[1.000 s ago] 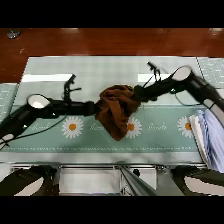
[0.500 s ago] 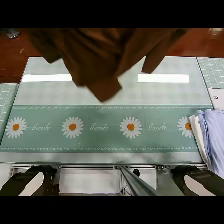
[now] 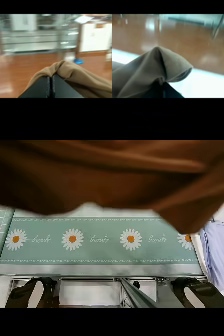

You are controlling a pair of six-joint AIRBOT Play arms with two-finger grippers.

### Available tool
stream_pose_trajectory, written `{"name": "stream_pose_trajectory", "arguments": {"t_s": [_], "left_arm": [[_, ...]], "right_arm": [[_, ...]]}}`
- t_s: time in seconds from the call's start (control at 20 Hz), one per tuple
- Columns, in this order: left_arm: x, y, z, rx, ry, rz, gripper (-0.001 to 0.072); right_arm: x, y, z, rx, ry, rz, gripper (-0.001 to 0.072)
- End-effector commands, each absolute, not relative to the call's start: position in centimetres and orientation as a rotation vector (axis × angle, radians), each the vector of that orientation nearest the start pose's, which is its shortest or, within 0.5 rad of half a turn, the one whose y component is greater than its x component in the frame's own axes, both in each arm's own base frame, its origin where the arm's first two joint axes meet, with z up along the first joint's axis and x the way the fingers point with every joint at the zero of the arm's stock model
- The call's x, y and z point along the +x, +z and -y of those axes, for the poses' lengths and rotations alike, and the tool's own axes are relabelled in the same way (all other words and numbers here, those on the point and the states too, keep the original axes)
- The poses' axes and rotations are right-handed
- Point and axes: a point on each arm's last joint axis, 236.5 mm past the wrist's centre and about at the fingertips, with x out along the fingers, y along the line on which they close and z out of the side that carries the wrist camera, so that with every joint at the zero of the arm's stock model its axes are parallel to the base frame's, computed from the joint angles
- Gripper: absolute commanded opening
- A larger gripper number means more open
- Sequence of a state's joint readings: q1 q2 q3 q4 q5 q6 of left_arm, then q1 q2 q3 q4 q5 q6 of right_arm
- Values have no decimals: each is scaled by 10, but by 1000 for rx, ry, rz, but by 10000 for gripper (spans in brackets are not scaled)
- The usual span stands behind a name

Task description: Fold the shirts.

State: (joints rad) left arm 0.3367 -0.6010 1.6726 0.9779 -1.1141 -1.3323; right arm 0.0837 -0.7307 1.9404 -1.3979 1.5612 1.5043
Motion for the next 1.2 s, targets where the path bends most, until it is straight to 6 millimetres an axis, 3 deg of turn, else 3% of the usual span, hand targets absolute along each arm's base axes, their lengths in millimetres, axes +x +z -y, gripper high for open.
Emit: {"name": "stream_pose_trajectory", "arguments": {"t_s": [0.0,0.1,0.15,0.25,0.35,0.4,0.5,0.6,0.75,0.9,1.0,1.05,1.1,1.15], "left_arm": [[217,445,20,-19,-55,-123,18],[240,401,11,-82,-55,-237,17],[254,369,7,-125,-60,-314,18],[278,305,15,-238,-124,-461,18],[301,255,24,-379,-182,-536,18],[313,232,26,-437,-200,-551,18],[333,186,23,-511,-193,-606,18],[347,139,29,-542,-202,-712,18],[371,93,52,-555,-239,-822,18],[392,60,77,-550,-262,-872,19],[397,49,94,-576,-286,-897,43],[398,46,98,-585,-290,-905,264],[398,45,99,-583,-291,-909,669],[396,46,94,-572,-291,-919,703]], "right_arm": [[177,365,-60,-31,287,-597,19],[185,303,-69,6,315,-773,19],[189,267,-71,23,318,-861,19],[201,188,-71,56,295,-1018,19],[217,119,-72,118,256,-1111,20],[227,92,-73,138,243,-1127,19],[245,46,-54,109,149,-1175,20],[266,16,-26,47,25,-1232,20],[301,-15,3,-32,-101,-1276,20],[326,-36,16,-34,-177,-1345,20],[333,-42,21,41,-204,-1407,21],[336,-42,24,100,-217,-1428,84],[339,-38,25,157,-207,-1444,371],[342,-30,28,187,-175,-1448,636]]}}
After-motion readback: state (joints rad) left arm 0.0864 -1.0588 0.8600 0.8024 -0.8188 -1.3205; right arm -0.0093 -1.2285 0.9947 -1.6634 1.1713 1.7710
